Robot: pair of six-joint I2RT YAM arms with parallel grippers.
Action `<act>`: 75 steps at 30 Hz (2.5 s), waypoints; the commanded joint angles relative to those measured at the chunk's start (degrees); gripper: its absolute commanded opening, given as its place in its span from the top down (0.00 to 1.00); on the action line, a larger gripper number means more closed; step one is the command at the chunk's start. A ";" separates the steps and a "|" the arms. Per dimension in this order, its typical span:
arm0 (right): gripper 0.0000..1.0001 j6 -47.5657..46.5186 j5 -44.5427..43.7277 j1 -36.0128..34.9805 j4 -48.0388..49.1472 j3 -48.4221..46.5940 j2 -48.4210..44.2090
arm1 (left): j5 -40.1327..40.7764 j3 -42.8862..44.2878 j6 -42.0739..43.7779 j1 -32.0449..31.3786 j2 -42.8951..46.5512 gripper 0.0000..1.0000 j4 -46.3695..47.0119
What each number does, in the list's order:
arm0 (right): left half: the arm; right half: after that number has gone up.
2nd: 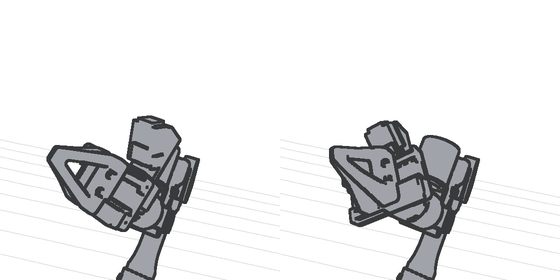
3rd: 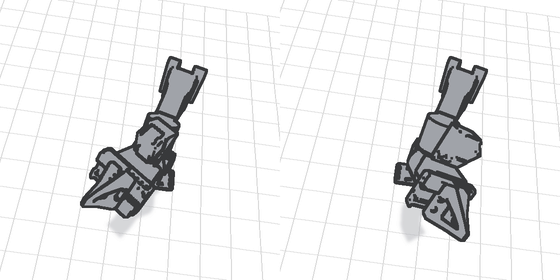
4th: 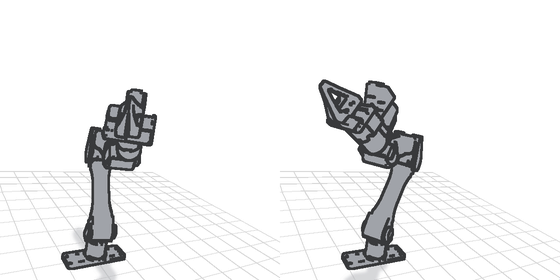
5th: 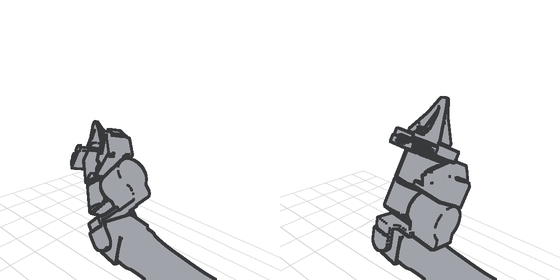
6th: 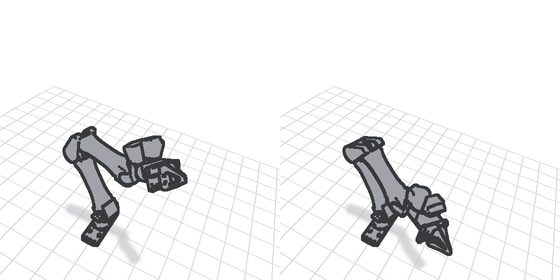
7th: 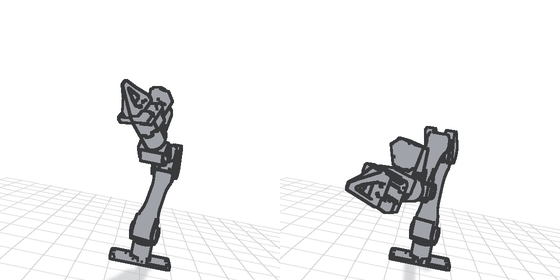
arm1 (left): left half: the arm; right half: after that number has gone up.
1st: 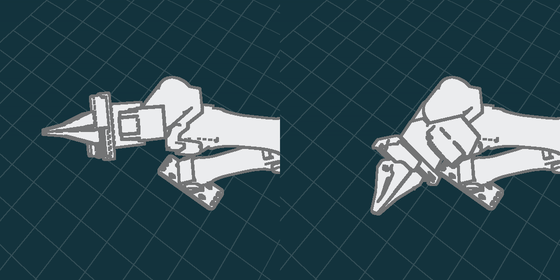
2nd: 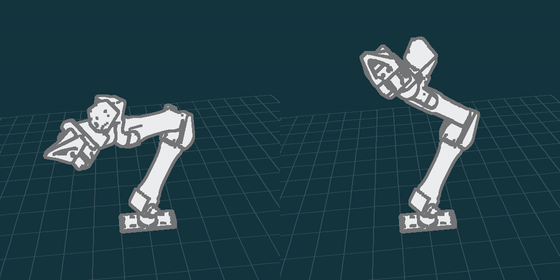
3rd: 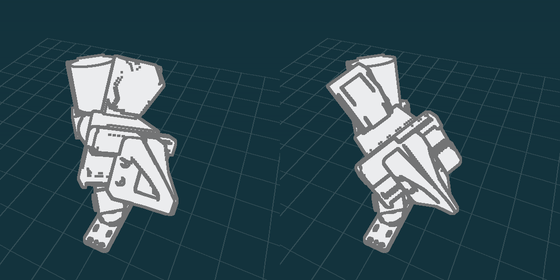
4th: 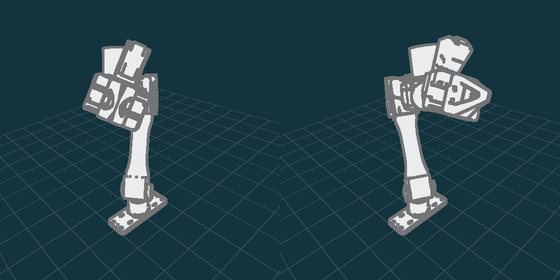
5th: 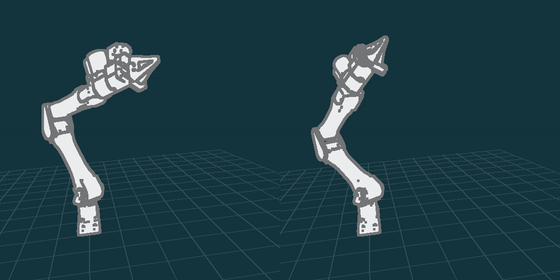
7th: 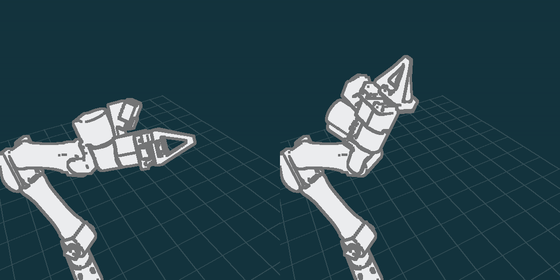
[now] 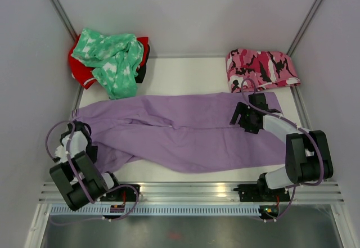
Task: Fold and stack the trousers
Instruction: Flatten the trousers out
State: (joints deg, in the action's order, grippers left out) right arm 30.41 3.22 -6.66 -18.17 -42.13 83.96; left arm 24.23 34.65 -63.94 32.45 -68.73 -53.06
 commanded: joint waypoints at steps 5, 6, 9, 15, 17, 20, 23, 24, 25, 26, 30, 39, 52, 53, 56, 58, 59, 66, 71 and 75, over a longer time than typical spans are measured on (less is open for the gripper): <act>0.11 1.14 -0.41 -0.29 -0.72 -0.85 -1.43 | 2.84 -0.29 -1.46 -0.80 -6.42 0.67 4.54; 0.11 1.23 -0.50 -0.29 -0.81 -1.02 -1.35 | 2.58 -0.38 -0.40 -0.81 -6.42 0.80 5.33; 0.11 1.75 -1.29 -0.29 -1.25 -1.03 -1.35 | 1.70 -0.99 2.15 -0.81 -5.54 0.98 7.70; 0.11 1.84 -2.61 -0.38 -2.22 -0.59 -1.61 | 3.63 2.95 5.23 -0.81 -3.43 0.98 6.04; 0.11 1.75 -2.87 -0.29 -2.13 -0.41 -1.52 | 6.00 7.85 7.76 -0.81 -2.30 0.98 4.20; 0.11 1.67 -2.87 -0.29 -1.60 -0.06 -1.08 | 9.60 13.93 13.39 -0.81 -0.01 0.98 3.49; 0.10 1.67 -2.87 -0.29 -0.99 -0.15 -0.12 | 11.80 17.02 22.00 -0.81 4.11 0.98 6.81; 0.11 1.75 -2.87 -0.29 -0.73 -0.23 0.06 | 11.81 17.37 24.89 -0.81 5.35 0.98 7.96; 0.11 1.58 -2.87 -0.37 -0.37 -0.23 0.32 | 11.89 17.81 29.44 -0.81 6.58 0.98 8.93; 0.11 1.06 -2.87 -0.29 -0.02 -0.41 1.02 | 11.81 17.90 31.93 -0.72 7.63 0.98 10.15; 0.11 -0.09 -4.37 -0.38 -0.02 -1.46 3.13 | 14.17 17.47 36.16 -2.30 9.23 0.98 11.04; 0.08 -0.53 -6.04 -0.29 -1.25 -1.81 1.47 | 9.30 21.67 33.60 -3.44 14.84 0.00 -0.47; 0.09 -5.26 -10.60 9.20 0.32 -9.37 -2.67 | -15.79 24.30 33.97 -43.57 1.45 0.21 16.92; 0.09 -6.06 -11.65 9.73 0.94 -11.29 -2.14 | -15.79 25.36 34.06 -45.00 -0.51 0.21 17.54; 0.10 -9.40 -16.84 11.48 0.60 -16.12 4.51 | -14.92 30.02 35.11 -49.49 -7.00 0.20 18.87; 0.09 -10.28 -17.82 14.03 0.86 -17.98 7.43 | -13.51 33.00 36.16 -50.90 -9.74 0.18 18.96; 0.08 -10.37 -17.73 16.13 1.29 -18.25 9.88 | -13.24 33.72 36.34 -50.99 -12.19 0.17 18.61; 0.06 -17.12 -16.41 19.48 7.53 -17.81 16.40 | -13.68 34.43 37.84 -51.08 -16.00 0.15 19.04; 0.06 -21.88 -11.49 21.60 9.56 -18.43 19.13 | -14.74 33.64 40.82 -51.08 -15.56 0.14 18.96; 0.21 -24.79 -13.06 21.68 8.51 -19.65 21.41 | -14.91 32.41 42.14 -51.08 -14.24 0.12 19.57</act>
State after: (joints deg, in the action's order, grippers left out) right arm 9.72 -9.32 14.81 -11.22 -59.86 103.55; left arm 9.34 67.79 -25.34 -18.50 -84.71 -35.40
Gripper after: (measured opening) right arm 0.824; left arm 0.871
